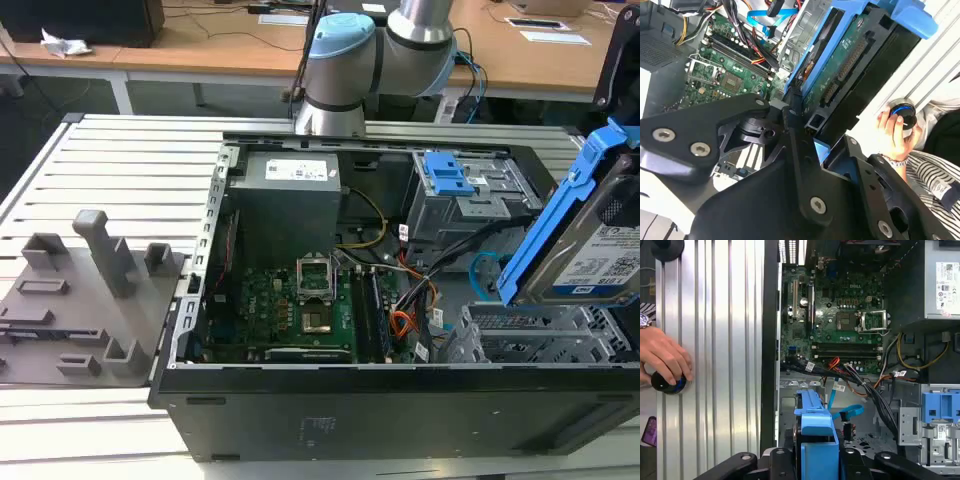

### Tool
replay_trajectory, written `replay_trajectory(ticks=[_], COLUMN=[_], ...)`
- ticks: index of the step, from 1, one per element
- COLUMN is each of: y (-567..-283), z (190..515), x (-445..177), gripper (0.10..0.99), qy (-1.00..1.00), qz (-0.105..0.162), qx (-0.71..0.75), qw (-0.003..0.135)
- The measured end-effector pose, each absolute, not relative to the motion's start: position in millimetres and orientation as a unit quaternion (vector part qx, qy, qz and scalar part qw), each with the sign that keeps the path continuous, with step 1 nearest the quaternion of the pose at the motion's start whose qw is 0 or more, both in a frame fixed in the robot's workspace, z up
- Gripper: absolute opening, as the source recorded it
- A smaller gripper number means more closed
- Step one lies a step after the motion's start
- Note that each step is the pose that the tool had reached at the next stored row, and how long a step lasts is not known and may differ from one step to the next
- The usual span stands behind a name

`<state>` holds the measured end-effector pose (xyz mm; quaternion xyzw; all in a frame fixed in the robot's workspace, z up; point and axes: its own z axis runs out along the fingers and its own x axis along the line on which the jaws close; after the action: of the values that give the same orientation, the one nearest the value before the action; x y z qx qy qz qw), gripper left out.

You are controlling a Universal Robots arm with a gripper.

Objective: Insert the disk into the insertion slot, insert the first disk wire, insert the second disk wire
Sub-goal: 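Insert the disk into the insertion slot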

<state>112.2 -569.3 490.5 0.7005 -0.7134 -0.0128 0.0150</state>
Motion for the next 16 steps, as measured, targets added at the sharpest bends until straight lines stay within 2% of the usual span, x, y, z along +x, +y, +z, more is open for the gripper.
replay_trajectory(ticks=[4,16], y=[-569,-569], z=[477,463], x=[112,112], gripper=[0.365,0.365], qy=[-0.713,-0.713], qz=[-0.013,-0.013], qx=[0.701,0.701], qw=[0.015,0.015])
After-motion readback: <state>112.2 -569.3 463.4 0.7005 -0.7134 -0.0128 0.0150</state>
